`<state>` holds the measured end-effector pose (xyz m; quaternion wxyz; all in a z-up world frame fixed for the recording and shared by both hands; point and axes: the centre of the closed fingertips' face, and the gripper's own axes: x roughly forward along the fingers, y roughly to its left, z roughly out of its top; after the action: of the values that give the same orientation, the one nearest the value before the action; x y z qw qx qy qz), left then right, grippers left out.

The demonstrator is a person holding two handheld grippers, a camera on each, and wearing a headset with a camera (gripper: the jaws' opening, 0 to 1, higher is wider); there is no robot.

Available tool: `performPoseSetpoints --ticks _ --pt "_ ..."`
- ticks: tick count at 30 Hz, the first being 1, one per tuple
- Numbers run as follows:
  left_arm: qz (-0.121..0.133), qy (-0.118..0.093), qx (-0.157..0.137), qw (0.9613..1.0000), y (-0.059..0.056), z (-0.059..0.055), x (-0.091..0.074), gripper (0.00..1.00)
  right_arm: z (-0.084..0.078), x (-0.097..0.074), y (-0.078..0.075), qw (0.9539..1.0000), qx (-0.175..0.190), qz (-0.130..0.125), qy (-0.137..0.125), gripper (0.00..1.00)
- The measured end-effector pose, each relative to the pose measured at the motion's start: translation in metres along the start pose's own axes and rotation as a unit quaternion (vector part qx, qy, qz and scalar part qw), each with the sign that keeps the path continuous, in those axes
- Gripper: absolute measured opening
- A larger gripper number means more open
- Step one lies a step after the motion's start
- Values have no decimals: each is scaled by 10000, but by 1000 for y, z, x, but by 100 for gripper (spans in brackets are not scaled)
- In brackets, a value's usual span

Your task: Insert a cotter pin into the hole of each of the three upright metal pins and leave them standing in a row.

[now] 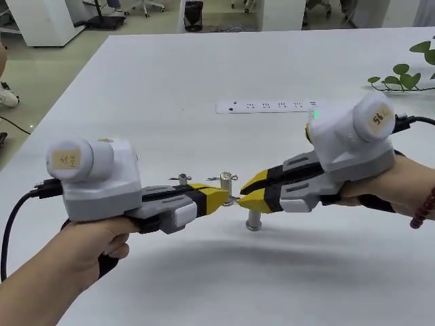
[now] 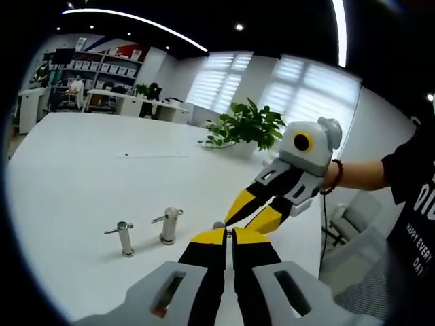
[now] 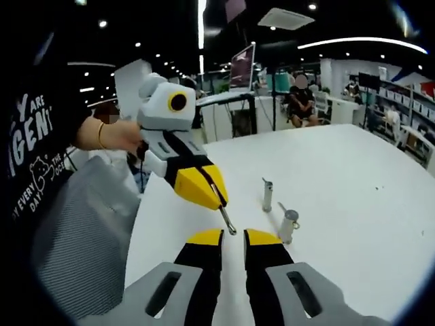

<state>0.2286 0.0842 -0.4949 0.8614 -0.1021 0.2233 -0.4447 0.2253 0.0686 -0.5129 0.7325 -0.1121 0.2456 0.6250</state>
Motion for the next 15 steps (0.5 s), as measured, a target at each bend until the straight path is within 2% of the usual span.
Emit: performPoseSetpoints --ticks 3,5,10,15 --pt "-62 16 128 9999 -2 -1 -1 0 1 -1 7 9988 391 228 -182 8" --pt "-197 21 282 9994 -7 -1 -3 0 0 -2 9 9978 557 279 -236 9" --pt "-461 -16 479 9978 -15 -1 -6 0 1 -3 19 9951 729 564 -370 8" --pt "-712 7 623 9955 -25 -3 -8 0 -1 -4 29 9929 795 803 -360 8"
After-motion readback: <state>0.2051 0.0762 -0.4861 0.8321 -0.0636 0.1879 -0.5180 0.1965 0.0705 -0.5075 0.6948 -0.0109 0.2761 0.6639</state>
